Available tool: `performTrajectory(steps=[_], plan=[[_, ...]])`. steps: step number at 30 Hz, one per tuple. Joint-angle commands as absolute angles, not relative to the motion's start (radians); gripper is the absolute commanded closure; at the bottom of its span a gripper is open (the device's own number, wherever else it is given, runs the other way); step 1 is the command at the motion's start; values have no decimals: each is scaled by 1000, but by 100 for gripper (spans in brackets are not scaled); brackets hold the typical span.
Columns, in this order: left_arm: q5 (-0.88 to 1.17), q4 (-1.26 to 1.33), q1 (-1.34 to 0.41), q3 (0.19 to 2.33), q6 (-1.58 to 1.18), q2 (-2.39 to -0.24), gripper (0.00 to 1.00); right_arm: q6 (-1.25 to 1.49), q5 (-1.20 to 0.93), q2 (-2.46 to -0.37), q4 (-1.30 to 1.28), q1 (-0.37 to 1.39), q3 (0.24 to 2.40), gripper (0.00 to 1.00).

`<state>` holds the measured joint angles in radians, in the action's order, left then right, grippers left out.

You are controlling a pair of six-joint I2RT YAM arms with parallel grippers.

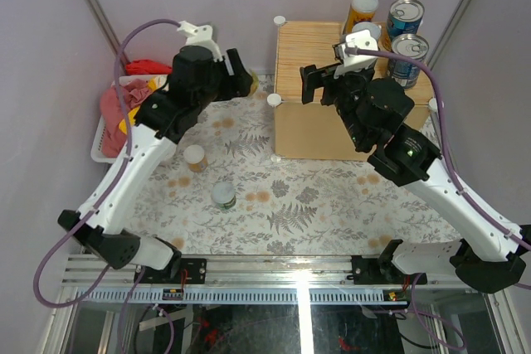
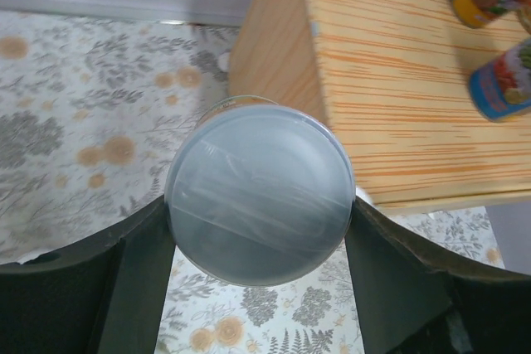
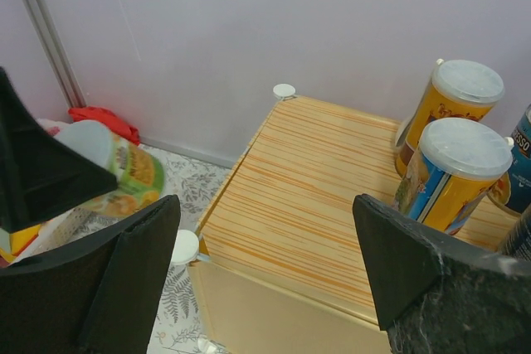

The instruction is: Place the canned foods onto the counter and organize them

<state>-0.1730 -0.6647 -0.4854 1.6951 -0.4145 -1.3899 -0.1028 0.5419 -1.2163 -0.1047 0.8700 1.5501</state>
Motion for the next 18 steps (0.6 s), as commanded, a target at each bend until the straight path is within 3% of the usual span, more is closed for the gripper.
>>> performTrajectory(steps=[1,18], plan=[[-213,-473,-548,1859,-354,-1452,100,-123,574,-1191,-88,878,1545,8],[-272,-480,-678,2181,-242,-1729,100,-158,591,-1200,-21,879,1487,7]])
